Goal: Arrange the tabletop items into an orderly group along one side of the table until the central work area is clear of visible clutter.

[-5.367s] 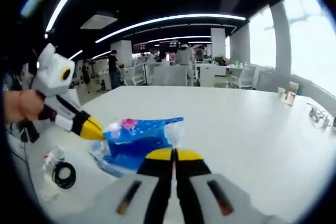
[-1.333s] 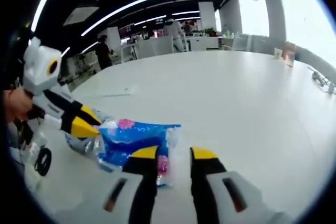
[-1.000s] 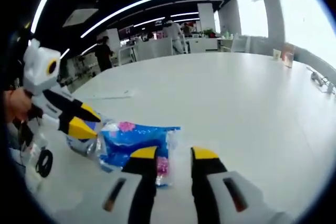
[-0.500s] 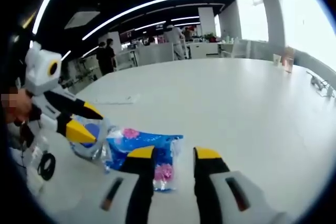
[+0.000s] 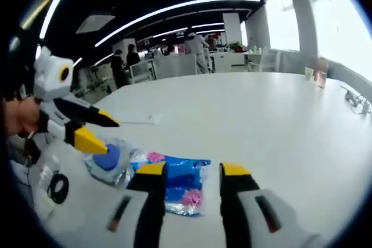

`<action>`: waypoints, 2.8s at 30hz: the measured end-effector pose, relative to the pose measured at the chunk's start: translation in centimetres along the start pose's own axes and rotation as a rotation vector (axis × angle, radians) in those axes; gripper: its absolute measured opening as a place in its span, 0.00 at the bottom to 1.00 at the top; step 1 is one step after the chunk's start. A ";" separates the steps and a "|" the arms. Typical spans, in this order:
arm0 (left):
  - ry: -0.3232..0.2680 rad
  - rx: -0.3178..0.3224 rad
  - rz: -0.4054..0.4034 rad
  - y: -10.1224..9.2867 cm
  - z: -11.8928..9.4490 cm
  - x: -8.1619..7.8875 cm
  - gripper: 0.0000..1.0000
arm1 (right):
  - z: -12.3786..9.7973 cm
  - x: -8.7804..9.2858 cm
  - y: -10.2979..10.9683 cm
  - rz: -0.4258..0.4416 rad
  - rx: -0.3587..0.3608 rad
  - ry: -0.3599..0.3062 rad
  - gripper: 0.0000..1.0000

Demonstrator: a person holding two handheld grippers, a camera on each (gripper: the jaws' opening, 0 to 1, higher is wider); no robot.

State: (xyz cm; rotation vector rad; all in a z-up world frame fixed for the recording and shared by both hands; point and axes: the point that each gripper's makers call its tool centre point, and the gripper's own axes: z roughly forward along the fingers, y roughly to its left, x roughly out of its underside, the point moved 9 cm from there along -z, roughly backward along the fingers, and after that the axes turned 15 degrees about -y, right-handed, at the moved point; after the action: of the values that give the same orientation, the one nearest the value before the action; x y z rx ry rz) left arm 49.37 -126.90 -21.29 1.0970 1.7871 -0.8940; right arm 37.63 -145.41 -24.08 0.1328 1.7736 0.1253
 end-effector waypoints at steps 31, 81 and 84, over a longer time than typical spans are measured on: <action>-0.162 -0.003 -0.003 0.9 -10.4 -5.1 0.52 | -2.7 -6.8 7.0 -0.067 -0.095 -0.114 0.37; -0.212 -0.197 -0.160 -0.4 -34.2 5.4 0.50 | -10.8 -2.1 28.1 -0.156 -0.634 0.153 0.38; -0.204 -0.201 -0.175 -0.6 -34.8 6.3 0.50 | -10.6 -1.2 28.6 -0.191 -0.679 0.198 0.38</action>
State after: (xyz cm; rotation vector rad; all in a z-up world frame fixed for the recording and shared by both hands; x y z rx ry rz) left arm 37.29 -94.65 -13.08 0.7051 1.7764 -0.8734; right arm 28.12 -117.44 -16.26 -0.5520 1.8351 0.6070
